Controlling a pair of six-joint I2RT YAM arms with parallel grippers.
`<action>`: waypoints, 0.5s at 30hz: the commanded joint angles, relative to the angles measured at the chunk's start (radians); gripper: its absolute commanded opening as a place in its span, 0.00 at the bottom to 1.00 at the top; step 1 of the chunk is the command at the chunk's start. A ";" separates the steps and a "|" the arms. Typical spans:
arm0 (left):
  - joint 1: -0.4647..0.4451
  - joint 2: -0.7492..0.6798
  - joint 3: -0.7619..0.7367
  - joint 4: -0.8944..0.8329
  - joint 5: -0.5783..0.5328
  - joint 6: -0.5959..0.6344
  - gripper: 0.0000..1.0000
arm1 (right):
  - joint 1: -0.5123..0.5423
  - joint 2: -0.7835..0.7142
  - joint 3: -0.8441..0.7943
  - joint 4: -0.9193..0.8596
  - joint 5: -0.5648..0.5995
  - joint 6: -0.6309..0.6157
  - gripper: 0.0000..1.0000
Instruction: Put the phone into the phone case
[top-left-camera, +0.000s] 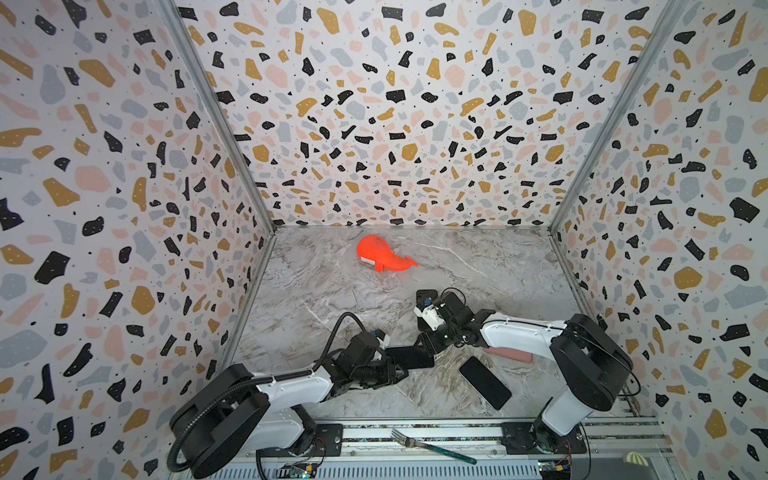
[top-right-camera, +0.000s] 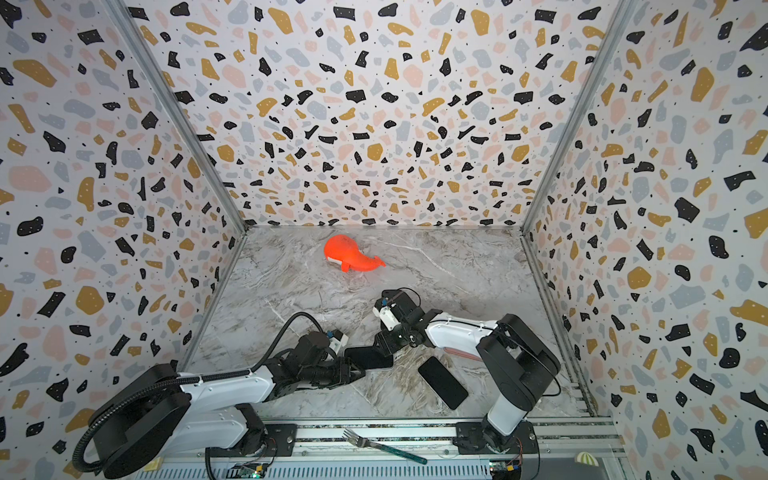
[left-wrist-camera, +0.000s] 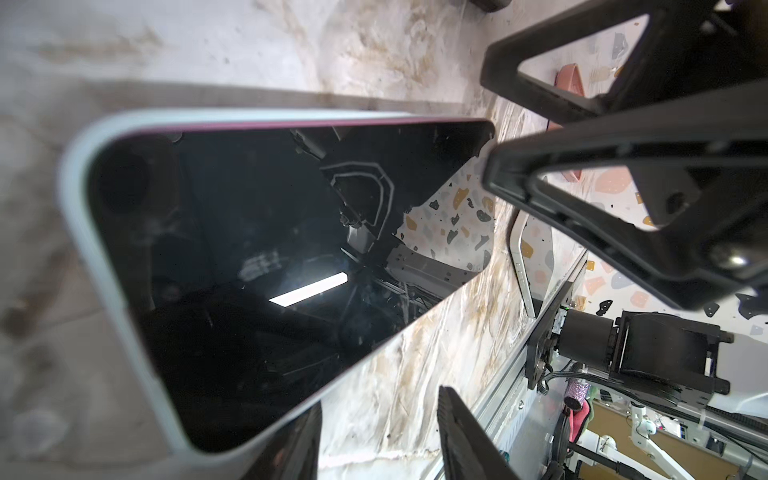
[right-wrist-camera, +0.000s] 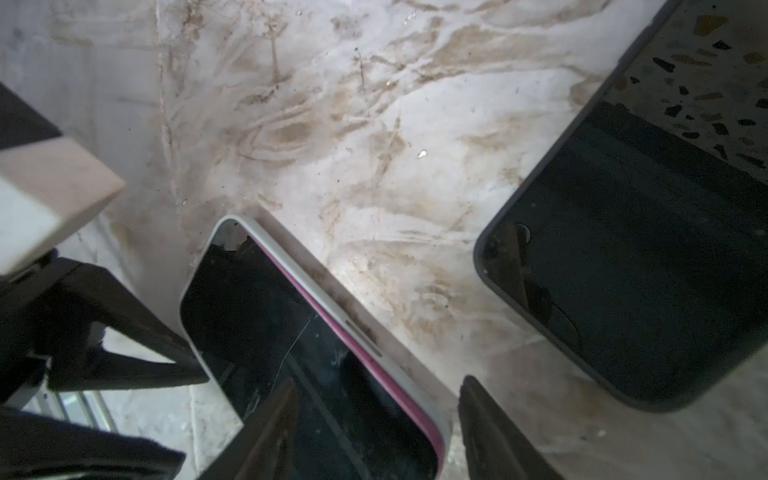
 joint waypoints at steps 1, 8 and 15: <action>-0.004 0.022 -0.012 -0.025 -0.038 -0.002 0.49 | -0.003 0.008 0.012 -0.041 -0.017 -0.017 0.62; -0.004 0.051 0.021 -0.031 -0.049 0.010 0.48 | -0.003 -0.035 -0.057 -0.004 -0.110 0.020 0.52; -0.003 0.083 0.082 -0.066 -0.071 0.042 0.44 | 0.019 -0.085 -0.124 0.033 -0.176 0.075 0.45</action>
